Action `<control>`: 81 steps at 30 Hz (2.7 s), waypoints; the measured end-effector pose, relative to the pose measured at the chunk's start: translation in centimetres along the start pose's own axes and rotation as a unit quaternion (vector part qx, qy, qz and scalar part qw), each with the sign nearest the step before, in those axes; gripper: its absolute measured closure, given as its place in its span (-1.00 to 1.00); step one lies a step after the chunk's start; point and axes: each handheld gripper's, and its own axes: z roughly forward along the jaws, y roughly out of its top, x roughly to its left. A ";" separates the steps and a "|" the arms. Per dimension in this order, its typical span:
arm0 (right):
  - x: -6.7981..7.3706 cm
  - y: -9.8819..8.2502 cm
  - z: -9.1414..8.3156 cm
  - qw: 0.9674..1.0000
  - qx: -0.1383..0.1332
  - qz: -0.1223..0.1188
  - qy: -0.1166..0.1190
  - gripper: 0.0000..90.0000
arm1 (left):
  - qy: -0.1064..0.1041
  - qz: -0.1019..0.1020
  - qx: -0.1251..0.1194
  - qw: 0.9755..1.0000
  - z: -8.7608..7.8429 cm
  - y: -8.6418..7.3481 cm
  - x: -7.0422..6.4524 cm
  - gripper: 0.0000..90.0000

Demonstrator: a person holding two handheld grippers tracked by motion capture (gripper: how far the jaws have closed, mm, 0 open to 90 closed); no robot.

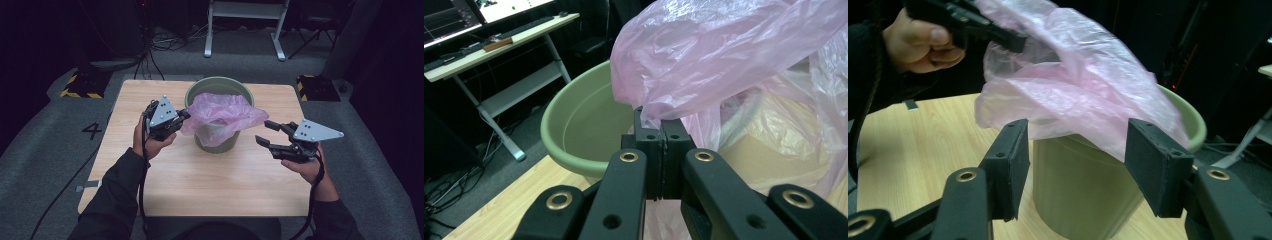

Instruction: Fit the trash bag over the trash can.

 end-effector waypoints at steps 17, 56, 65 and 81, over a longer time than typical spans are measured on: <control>2.5 1.3 4.9 0.994 -0.004 -0.105 -0.008 -0.17 | -0.008 0.000 0.016 1.000 1.3 0.8 0.1 0.99; -0.9 -1.9 6.9 0.988 0.094 -0.105 0.071 1.00 | 0.048 -0.078 0.068 0.993 4.9 -0.6 7.4 0.99; -2.2 -4.0 6.7 0.986 0.119 -0.096 0.060 0.94 | 0.062 -0.094 0.080 0.990 7.3 -1.6 9.1 0.99; -1.3 -1.8 0.7 0.994 -0.025 -0.072 0.081 -0.33 | 0.059 -0.089 0.070 0.992 7.3 -1.3 8.7 0.99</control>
